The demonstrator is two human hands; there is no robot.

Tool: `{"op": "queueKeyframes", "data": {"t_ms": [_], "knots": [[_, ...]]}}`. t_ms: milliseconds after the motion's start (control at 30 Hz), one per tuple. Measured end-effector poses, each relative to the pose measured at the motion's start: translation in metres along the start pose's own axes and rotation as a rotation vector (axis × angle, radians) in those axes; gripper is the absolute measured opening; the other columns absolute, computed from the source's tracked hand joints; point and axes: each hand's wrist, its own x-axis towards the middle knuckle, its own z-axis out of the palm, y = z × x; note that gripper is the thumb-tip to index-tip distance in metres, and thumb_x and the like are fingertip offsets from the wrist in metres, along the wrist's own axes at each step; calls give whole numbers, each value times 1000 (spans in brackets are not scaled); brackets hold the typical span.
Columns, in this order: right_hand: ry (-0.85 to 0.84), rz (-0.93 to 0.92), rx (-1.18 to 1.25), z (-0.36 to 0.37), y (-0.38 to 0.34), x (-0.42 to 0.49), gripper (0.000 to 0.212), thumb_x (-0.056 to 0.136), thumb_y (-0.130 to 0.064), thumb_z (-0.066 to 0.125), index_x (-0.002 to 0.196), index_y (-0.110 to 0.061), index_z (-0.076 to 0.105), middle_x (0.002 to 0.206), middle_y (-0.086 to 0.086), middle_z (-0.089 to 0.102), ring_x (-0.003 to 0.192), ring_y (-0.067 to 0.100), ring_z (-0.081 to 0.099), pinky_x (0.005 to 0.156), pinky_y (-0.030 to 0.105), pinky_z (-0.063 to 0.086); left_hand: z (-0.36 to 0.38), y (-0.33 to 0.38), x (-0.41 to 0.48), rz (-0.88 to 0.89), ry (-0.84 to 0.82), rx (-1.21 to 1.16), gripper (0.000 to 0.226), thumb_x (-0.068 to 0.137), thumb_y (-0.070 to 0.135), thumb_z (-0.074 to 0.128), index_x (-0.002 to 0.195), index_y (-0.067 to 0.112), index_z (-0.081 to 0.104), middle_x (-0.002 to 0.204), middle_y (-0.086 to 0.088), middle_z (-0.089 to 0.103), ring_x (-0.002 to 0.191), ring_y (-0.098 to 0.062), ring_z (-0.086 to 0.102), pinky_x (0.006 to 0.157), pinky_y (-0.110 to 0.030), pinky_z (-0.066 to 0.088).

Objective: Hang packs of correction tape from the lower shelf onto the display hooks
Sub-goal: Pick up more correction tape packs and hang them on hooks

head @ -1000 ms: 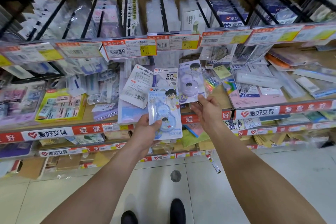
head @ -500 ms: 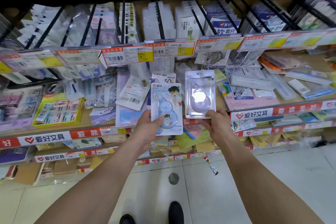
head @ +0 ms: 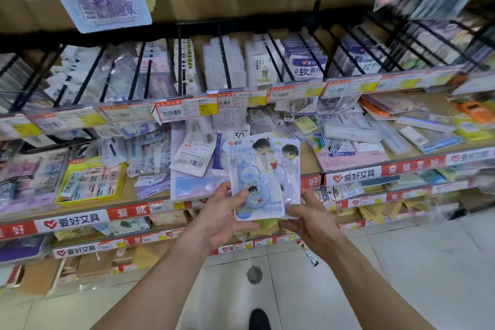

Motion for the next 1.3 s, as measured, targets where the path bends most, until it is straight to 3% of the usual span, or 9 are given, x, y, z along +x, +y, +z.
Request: {"op": "queueKeyframes", "data": {"t_ms": [200,267,400,567,667,733,833,1000,1300], "knots": [[-87,59,-25,12,-18,-8,40,93,8,46,125,-10,64,114,12,76,97,29,74,78,39,60,6,6,-18,56,30,10,35,96,11,63,129,11,51,130,-17,64,110,-40,67,81,-67,55],[-66,65,9,17,-28,-6,29,101,-13,47,123,-9,66,113,11,74,95,28,72,80,41,57,11,10,-25,78,26,52,32,97,10,61,127,13,52,126,-13,67,107,-35,70,76,-58,59],[19,-54,-81,23,-37,-4,58,87,-62,70,129,-22,69,128,6,72,117,28,69,107,52,48,17,16,-39,102,-15,107,31,98,10,60,127,13,52,122,-7,70,107,-32,70,72,-54,60],[63,-286,-146,20,-50,-16,15,99,-25,67,112,-21,74,115,11,76,111,36,70,102,60,52,14,27,-58,158,4,120,32,96,8,61,127,13,53,104,5,76,97,-21,74,72,-53,61],[85,-376,-222,15,-62,-21,36,89,-38,74,120,-21,70,124,5,73,115,28,68,102,51,54,8,34,-67,177,39,113,34,96,9,62,128,16,54,118,1,71,101,-20,73,73,-49,60],[102,-419,-246,14,-76,-30,15,96,-24,70,98,-9,69,91,-5,72,84,15,66,81,38,51,6,37,-70,195,56,112,33,96,9,62,127,17,55,123,-3,70,107,-25,71,80,-54,59],[135,-477,-259,11,-88,-36,34,102,-26,62,73,-13,50,69,5,42,64,17,37,62,33,28,4,38,-73,207,63,100,34,96,9,63,128,16,54,124,-9,70,111,-34,69,92,-64,52],[168,-602,-281,18,-121,-46,39,103,-30,60,67,-19,51,59,-7,41,55,12,36,56,29,28,1,42,-78,231,61,86,38,94,10,64,129,17,53,127,-11,68,113,-36,68,96,-66,49],[134,-842,-232,67,-201,-51,11,102,-25,62,94,-18,65,59,-15,60,58,8,54,51,24,43,6,57,-82,292,74,82,36,94,7,62,128,15,54,118,-11,72,107,-38,70,90,-65,52]]}}
